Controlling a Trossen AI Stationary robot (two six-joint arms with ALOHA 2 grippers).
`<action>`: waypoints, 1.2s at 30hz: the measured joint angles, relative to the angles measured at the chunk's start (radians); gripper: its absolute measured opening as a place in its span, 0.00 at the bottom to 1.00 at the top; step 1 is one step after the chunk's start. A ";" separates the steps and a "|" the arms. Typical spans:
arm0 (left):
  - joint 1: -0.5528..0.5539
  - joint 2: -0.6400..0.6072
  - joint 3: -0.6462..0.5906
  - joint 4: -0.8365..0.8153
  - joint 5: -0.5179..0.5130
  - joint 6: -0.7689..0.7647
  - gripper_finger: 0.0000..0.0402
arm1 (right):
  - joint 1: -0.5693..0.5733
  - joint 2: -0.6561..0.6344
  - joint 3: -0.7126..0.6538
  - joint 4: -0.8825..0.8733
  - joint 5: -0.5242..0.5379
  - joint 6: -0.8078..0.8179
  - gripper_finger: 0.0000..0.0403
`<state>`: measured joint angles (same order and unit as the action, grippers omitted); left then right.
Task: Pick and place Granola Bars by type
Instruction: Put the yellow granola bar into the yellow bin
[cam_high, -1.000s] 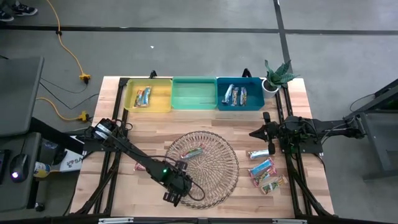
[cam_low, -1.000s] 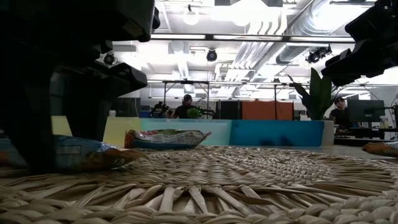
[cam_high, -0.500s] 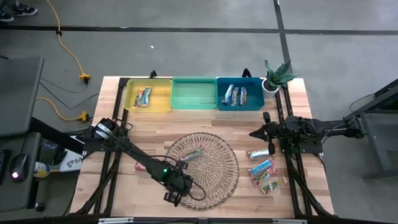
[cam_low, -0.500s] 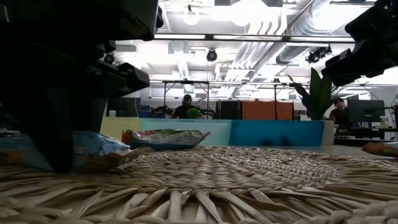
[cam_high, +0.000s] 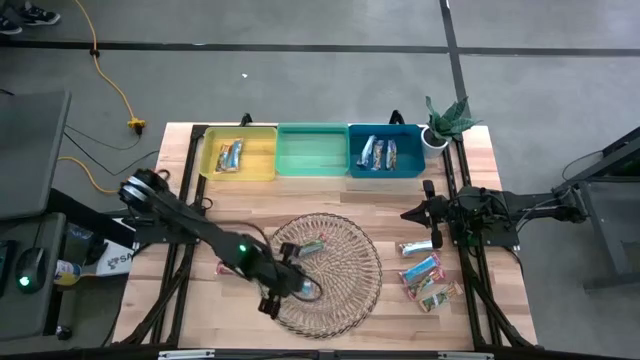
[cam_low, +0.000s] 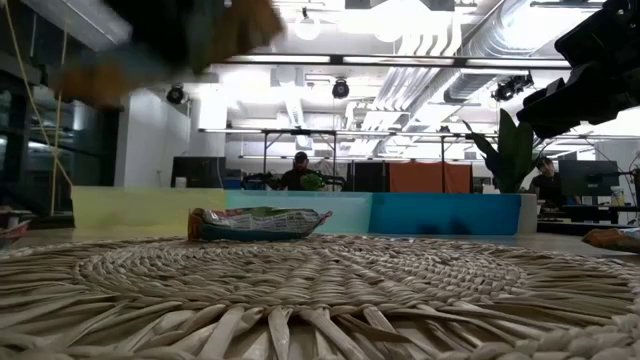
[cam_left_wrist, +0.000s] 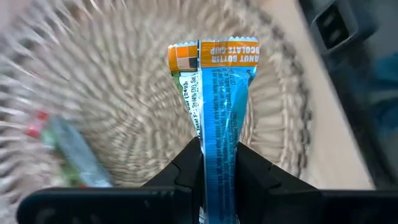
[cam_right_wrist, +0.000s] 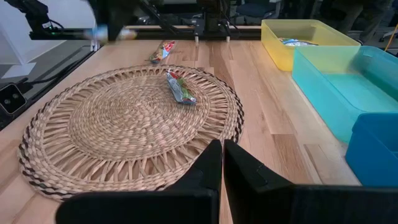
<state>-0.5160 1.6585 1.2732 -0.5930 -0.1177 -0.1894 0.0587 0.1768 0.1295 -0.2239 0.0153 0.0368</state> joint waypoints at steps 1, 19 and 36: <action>0.007 -0.026 0.000 0.003 0.000 0.006 0.15 | 0.000 0.000 0.000 0.000 0.000 0.000 0.00; 0.126 -0.587 0.002 0.025 -0.026 0.057 0.15 | 0.000 0.001 -0.001 -0.003 0.000 0.000 0.00; 0.123 -0.859 0.003 0.018 -0.077 0.066 0.15 | 0.000 0.001 -0.001 -0.004 0.000 0.000 0.00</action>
<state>-0.3927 0.7996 1.2762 -0.5752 -0.1944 -0.1238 0.0587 0.1776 0.1284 -0.2276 0.0151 0.0368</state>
